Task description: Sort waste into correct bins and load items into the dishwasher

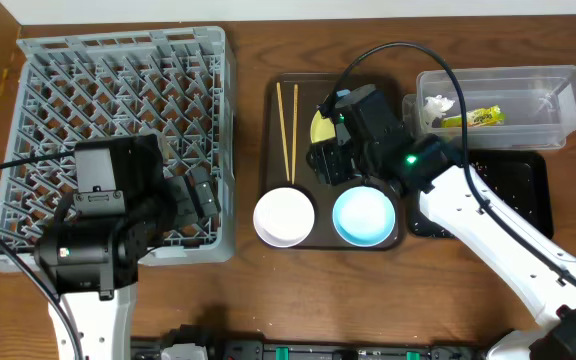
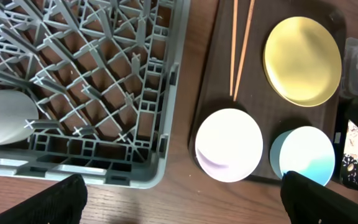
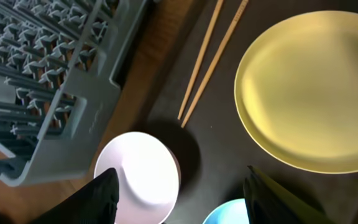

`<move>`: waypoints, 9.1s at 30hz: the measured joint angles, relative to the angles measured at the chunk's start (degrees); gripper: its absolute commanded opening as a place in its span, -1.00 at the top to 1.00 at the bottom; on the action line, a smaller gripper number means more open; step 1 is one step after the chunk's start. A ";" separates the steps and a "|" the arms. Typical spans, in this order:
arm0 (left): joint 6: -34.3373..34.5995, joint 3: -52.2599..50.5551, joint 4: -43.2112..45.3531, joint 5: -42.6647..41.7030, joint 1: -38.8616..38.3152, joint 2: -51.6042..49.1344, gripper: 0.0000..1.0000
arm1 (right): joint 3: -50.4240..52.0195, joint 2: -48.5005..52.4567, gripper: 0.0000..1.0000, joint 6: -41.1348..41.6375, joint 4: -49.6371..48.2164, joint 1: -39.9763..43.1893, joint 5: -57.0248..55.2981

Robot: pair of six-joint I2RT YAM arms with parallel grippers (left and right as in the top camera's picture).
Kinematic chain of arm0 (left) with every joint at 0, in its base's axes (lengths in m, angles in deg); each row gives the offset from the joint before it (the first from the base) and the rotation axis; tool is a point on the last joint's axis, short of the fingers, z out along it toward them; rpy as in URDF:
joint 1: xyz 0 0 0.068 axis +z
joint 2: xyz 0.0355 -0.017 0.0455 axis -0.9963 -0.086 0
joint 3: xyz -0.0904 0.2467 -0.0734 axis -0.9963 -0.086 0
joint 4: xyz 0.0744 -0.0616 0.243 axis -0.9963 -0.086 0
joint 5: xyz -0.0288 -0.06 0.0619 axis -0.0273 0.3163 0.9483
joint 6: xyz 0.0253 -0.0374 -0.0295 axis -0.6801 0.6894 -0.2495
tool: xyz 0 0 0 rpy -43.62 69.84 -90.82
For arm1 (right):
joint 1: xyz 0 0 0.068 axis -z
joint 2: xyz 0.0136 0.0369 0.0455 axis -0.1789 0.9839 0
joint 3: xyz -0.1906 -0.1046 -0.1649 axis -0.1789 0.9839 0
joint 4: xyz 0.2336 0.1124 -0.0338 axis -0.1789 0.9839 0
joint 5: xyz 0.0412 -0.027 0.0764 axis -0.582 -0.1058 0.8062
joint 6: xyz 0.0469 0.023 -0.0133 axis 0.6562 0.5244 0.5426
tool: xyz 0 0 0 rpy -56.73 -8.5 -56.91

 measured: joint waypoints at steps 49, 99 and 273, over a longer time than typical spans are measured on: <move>0.00 -0.02 -0.04 0.00 0.00 -0.07 -0.96 | 34.62 -58.51 -0.99 -21.94 -3.63 24.96 -2.71; 0.00 -0.02 -0.04 0.00 0.00 -0.07 -0.96 | 77.46 -92.30 -0.99 -22.16 -32.17 30.45 1.09; -3.30 10.47 9.55 20.96 -7.82 -42.07 0.27 | 77.50 -92.35 -0.98 -22.16 -32.28 30.42 1.07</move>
